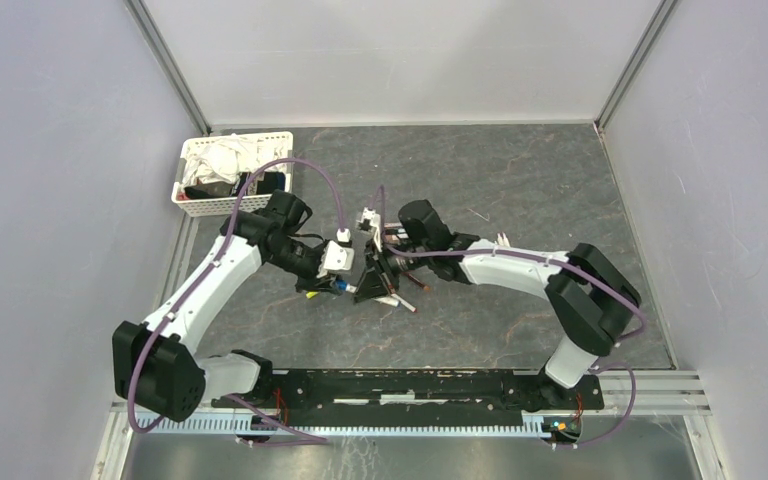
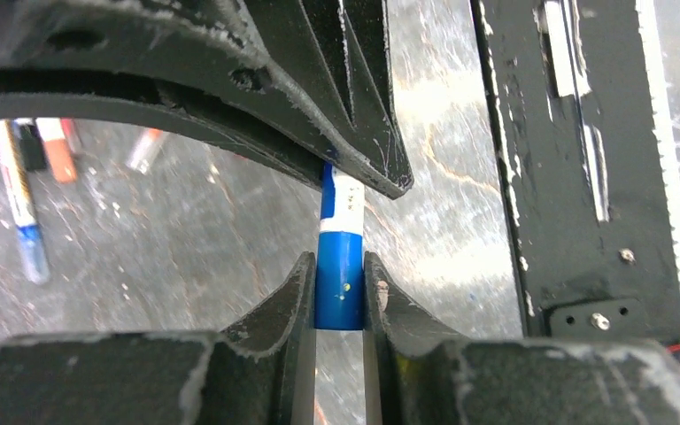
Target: Open the pen caps
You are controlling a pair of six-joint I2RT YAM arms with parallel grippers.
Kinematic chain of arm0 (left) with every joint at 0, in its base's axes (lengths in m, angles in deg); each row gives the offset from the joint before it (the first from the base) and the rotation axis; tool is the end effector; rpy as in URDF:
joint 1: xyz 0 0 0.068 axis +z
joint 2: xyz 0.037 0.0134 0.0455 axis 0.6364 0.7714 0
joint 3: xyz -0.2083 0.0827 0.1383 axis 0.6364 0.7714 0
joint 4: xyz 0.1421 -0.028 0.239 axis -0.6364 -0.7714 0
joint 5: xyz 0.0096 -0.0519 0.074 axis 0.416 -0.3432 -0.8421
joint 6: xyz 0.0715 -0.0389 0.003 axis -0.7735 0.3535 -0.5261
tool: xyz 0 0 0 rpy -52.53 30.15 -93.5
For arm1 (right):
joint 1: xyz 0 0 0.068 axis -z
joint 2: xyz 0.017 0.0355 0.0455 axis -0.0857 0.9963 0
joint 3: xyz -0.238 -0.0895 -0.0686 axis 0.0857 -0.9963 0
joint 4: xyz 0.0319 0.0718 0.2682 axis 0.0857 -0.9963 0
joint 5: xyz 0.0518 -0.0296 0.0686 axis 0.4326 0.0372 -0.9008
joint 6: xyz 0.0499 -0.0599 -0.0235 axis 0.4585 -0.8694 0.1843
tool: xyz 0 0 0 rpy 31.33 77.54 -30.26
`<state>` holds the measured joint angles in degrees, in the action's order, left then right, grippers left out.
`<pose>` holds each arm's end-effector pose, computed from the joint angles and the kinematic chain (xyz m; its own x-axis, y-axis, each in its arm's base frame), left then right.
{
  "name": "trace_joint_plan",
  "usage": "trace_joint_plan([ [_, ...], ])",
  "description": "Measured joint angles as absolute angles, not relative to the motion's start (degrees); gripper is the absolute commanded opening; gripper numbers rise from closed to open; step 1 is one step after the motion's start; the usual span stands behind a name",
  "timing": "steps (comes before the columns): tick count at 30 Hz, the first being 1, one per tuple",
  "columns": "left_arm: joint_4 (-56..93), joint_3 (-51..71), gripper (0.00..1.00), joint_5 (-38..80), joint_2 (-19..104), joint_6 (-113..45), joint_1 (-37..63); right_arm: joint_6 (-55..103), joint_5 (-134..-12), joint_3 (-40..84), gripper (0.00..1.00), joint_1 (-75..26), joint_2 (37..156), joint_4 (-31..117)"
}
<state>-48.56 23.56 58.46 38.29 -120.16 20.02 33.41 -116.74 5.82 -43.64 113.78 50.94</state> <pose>0.2048 -0.1262 0.2342 0.1137 0.6722 -0.7315 0.9885 -0.1507 0.0152 0.2230 0.3365 0.1853 -0.5858 -0.4002 -0.7047 -0.7741 0.0188 0.6328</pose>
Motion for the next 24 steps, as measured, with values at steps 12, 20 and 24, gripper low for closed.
trace_joint_plan([
  [12,-44.4,15.4,0.02,47.6,47.6,-121.3,33.3,23.8,-107.5,-9.2,0.00,-32.6,97.5,33.3],
  [20,-30.7,23.5,0.04,47.8,48.7,-114.0,33.9,26.4,-80.1,-9.3,0.00,-26.1,94.8,30.5],
  [24,-21.7,28.4,0.04,45.2,51.4,-106.5,33.9,28.8,-66.8,-9.3,0.00,-25.3,95.1,31.4],
])
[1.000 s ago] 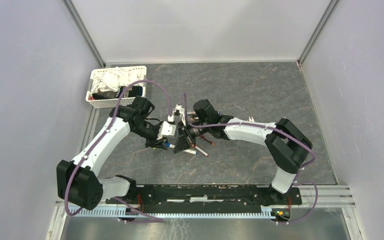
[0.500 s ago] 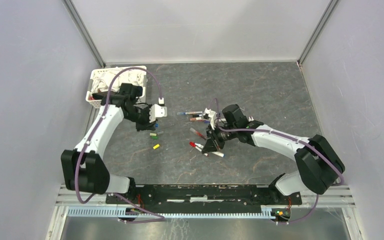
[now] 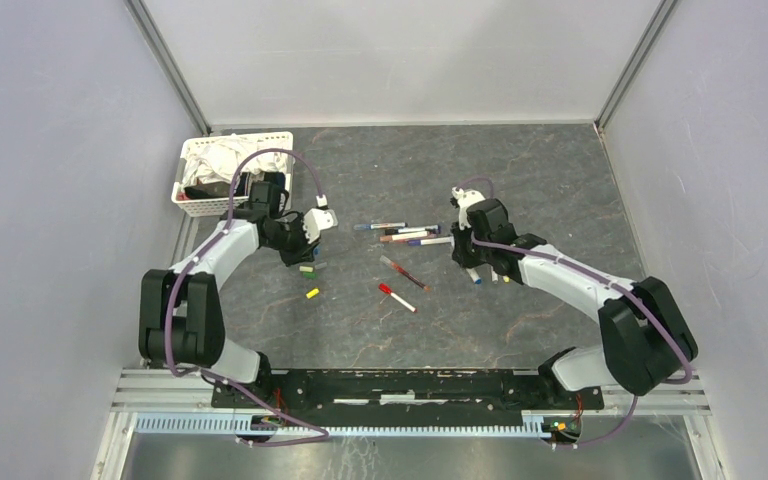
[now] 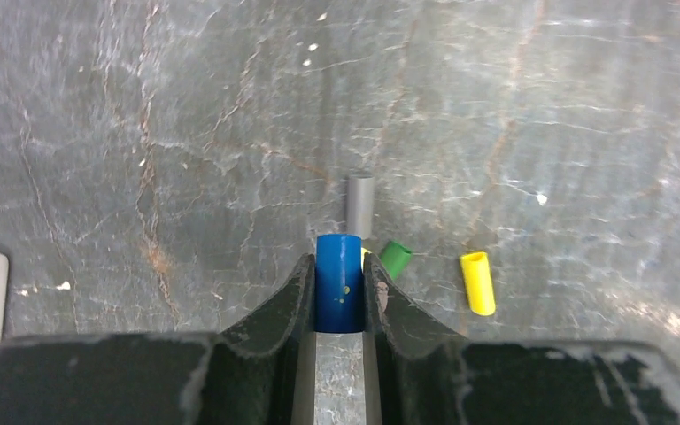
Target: Open the pen caps
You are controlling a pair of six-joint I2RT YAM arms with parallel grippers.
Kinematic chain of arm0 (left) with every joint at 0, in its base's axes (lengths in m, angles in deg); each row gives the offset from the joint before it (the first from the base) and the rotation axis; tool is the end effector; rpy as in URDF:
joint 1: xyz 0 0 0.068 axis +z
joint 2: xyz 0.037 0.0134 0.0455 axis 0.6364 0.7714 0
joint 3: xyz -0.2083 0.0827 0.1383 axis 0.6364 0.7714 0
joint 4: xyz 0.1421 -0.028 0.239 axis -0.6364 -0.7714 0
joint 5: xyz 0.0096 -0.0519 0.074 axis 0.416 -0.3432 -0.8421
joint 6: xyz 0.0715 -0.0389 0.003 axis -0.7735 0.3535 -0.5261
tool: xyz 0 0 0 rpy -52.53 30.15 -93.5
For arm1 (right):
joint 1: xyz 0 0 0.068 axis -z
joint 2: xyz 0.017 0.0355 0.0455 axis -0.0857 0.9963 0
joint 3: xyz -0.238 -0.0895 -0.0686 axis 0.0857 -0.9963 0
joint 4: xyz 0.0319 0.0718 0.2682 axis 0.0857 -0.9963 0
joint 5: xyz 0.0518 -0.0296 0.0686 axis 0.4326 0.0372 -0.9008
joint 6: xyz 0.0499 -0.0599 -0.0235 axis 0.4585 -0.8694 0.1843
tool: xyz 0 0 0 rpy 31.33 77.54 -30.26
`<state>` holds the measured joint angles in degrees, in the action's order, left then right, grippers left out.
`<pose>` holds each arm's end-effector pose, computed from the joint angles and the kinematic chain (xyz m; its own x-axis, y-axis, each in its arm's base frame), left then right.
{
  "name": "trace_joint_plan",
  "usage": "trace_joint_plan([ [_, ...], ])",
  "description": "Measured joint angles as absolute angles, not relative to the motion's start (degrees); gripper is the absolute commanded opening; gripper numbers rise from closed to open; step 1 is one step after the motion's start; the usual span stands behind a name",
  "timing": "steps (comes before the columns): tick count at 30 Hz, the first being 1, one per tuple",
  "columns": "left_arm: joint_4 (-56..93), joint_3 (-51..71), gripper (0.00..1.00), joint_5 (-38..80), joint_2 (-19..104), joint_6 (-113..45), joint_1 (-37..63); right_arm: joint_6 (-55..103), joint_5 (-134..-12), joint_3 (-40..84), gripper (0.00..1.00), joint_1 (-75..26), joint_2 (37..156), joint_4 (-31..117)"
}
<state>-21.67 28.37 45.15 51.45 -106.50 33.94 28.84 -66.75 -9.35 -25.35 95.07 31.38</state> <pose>0.2960 -0.0670 0.1588 -0.2145 0.7603 -0.6132 0.9440 0.3225 0.0697 0.2766 0.1641 0.1536 -0.7284 -0.1881 -0.6589 -0.3817 0.9100 0.1621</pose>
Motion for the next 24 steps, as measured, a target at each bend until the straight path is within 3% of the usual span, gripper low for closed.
trace_joint_plan([
  [5,-14.0,30.4,0.08,41.2,54.4,-100.9,33.9,31.0,-56.3,-9.3,0.00,-25.4,99.4,34.7],
  [10,-10.5,32.9,0.21,39.3,55.8,-99.3,33.9,32.7,-49.0,-9.8,0.01,-25.4,103.2,36.7],
  [14,-10.1,34.2,0.31,39.2,55.9,-98.7,33.9,33.4,-45.2,-10.2,0.11,-25.1,104.7,37.8],
  [17,-9.8,34.3,0.36,39.3,55.9,-98.2,33.9,33.7,-43.9,-10.3,0.25,-24.6,105.7,38.2],
  [24,-11.4,34.2,0.45,40.9,55.8,-98.0,33.9,33.7,-42.6,-11.7,0.33,-23.8,105.7,39.7],
])
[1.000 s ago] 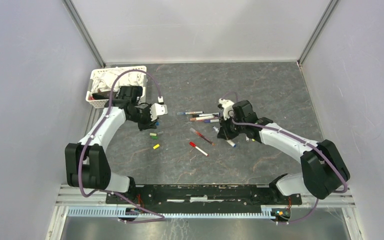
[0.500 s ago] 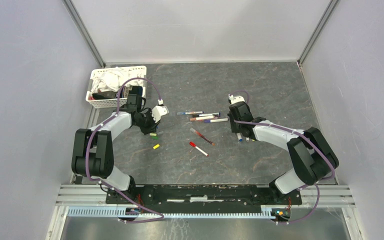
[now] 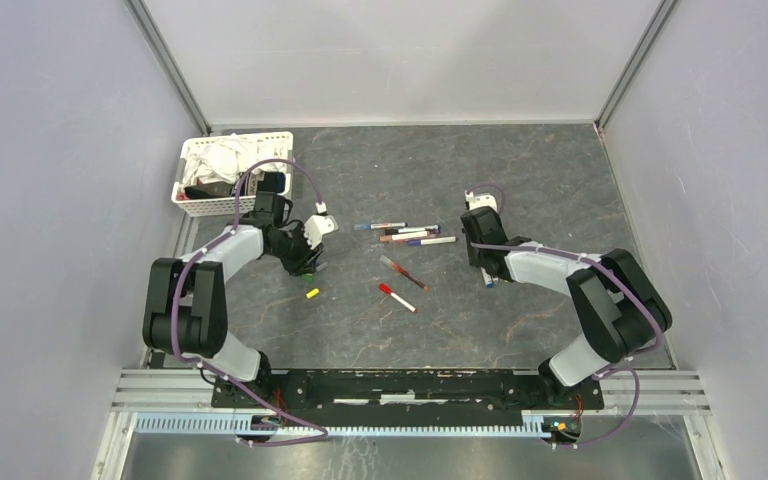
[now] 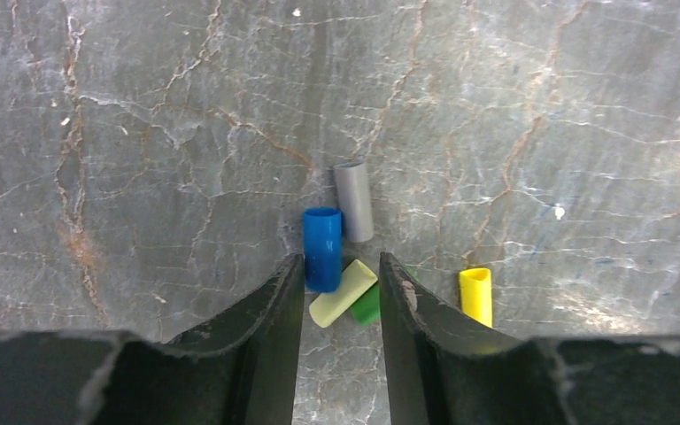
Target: Open the pen caps
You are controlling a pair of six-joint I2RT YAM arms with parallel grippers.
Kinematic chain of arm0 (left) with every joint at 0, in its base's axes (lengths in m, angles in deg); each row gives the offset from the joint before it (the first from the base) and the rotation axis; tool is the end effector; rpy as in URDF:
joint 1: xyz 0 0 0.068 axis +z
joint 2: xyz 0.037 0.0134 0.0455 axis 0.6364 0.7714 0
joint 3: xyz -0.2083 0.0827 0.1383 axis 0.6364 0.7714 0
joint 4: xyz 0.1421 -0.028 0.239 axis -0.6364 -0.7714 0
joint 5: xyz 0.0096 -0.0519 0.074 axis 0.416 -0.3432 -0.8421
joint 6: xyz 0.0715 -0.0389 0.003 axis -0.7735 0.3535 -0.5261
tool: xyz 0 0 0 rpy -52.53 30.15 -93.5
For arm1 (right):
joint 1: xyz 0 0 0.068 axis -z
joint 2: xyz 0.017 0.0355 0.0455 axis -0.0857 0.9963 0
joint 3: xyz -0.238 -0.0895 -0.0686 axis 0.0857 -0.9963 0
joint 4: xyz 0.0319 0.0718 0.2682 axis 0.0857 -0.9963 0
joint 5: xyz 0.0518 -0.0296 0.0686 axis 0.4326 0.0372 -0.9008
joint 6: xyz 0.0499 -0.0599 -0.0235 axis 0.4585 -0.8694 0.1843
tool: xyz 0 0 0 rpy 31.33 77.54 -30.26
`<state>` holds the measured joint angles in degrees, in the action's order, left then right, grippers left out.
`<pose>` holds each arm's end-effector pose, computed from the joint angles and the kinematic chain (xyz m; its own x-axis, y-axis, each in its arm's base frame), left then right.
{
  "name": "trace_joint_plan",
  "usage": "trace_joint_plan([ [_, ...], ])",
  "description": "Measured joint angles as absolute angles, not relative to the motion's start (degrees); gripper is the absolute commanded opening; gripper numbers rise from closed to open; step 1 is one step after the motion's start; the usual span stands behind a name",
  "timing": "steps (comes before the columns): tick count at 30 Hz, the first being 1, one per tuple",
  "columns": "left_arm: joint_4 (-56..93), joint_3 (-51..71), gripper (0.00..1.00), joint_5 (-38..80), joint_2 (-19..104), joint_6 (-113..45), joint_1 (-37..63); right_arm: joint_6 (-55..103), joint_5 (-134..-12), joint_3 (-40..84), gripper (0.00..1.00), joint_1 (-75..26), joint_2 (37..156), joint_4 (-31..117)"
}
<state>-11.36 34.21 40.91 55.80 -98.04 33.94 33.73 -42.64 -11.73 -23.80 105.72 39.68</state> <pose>0.2981 -0.0627 0.1133 -0.3651 0.7356 -0.5706 0.8903 0.4550 0.0169 0.2992 0.1334 0.1005 -0.7313 -0.0973 -0.6750 -0.0315 0.9935 -0.1091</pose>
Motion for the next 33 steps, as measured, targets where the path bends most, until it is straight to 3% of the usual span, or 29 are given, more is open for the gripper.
trace_joint_plan([
  [4,-14.7,33.0,0.48,42.5,54.6,-98.0,33.9,33.6,-42.4,-11.9,0.36,-23.7,105.2,39.4],
  [6,-16.7,31.3,0.54,43.3,53.5,-98.0,33.9,33.4,-42.4,-11.9,0.36,-23.7,104.5,39.0],
  [8,-19.2,28.2,0.65,44.4,52.4,-97.9,34.0,33.1,-42.6,-11.8,0.39,-23.7,103.5,38.5],
  [9,-20.6,26.4,0.80,44.9,51.8,-97.6,34.1,32.9,-42.8,-11.6,0.42,-23.7,102.9,38.1],
  [11,-23.3,21.9,0.86,46.4,50.3,-96.8,34.2,31.9,-44.1,-10.5,0.51,-23.7,101.8,38.0],
  [12,-24.5,19.9,0.96,47.1,49.5,-96.5,34.3,31.0,-45.3,-9.7,0.56,-23.7,101.5,38.2],
  [13,-25.7,17.6,0.99,47.8,48.6,-95.9,34.3,30.3,-46.7,-8.8,0.60,-23.7,101.4,38.4],
  [17,-29.2,9.6,1.00,49.7,44.2,-94.0,34.4,24.9,-57.0,-3.8,0.67,-23.5,102.6,40.1],
  [23,-32.0,6.1,1.00,49.7,37.8,-89.8,34.4,19.0,-68.5,3.6,0.66,-23.4,111.1,40.7],
  [33,-34.4,6.6,1.00,49.0,34.0,-88.6,34.4,15.4,-75.4,4.2,0.62,-22.8,117.1,39.2],
])
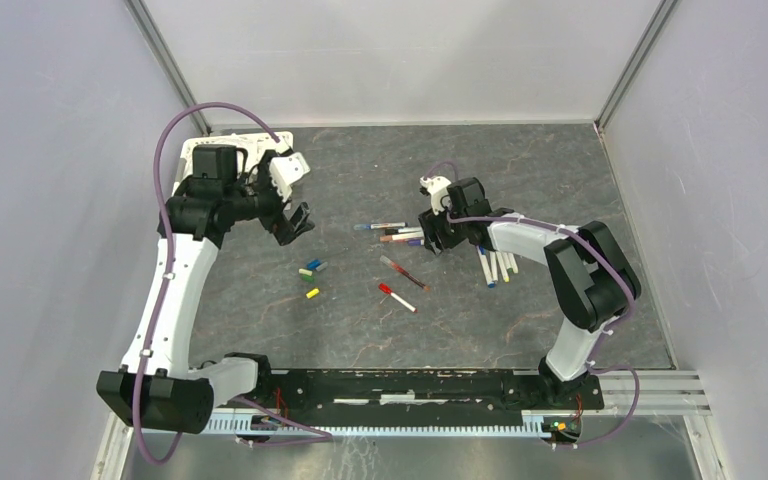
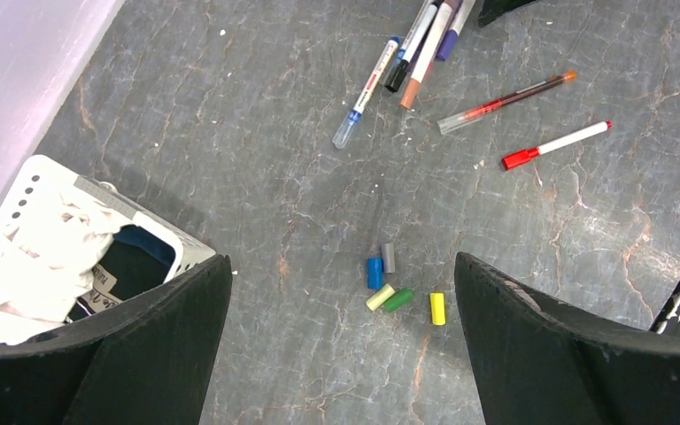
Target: Open the pen caps
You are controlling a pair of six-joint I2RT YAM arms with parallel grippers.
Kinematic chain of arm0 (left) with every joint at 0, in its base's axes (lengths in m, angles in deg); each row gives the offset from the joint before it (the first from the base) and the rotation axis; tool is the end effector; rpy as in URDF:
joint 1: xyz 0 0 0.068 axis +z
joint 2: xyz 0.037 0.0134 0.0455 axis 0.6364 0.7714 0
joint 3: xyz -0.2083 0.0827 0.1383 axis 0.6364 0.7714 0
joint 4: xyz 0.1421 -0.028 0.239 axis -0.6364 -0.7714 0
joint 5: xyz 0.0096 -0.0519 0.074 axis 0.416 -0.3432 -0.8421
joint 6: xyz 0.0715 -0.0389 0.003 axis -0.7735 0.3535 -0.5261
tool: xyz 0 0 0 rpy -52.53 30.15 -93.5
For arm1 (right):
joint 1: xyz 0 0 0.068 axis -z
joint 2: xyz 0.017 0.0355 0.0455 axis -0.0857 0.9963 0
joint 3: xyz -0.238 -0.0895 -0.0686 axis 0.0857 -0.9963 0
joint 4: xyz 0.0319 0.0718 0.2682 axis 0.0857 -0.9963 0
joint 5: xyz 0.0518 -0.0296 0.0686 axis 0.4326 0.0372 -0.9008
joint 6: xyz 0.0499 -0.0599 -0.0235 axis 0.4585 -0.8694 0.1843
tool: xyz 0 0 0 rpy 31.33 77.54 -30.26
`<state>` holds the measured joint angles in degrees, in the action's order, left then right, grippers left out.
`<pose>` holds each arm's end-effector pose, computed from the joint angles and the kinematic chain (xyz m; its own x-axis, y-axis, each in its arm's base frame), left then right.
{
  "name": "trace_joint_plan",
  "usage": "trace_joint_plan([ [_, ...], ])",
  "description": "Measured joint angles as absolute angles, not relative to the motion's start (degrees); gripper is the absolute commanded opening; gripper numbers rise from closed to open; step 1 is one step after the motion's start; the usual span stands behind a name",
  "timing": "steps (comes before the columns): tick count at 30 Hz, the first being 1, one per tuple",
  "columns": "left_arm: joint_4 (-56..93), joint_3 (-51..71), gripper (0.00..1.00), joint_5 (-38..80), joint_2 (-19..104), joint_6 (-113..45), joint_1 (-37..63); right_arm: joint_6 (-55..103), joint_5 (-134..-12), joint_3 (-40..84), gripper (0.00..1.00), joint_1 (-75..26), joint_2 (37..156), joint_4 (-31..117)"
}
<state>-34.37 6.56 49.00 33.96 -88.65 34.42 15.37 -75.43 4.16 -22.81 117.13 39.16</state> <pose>0.2645 -0.0656 0.3582 -0.1453 0.5632 -0.8135 0.8281 0.5191 0.2115 0.3467 0.1968 0.1163 -0.6420 -0.3695 -0.6718 -0.5844 0.8031 0.1167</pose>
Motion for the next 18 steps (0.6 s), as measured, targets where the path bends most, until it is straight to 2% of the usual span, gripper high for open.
trace_joint_plan([
  [12,-36.4,7.1,1.00,49.3,34.7,-88.7,34.4,15.4,-78.3,-3.5,0.38,-23.0,114.8,45.6],
  [16,-37.3,7.1,1.00,49.9,34.7,-89.0,34.4,15.4,-77.1,-6.2,0.27,-24.8,112.6,46.2],
  [18,-37.6,7.1,1.00,50.4,34.7,-89.2,34.4,15.2,-75.9,-6.7,0.18,-26.2,112.0,45.9],
])
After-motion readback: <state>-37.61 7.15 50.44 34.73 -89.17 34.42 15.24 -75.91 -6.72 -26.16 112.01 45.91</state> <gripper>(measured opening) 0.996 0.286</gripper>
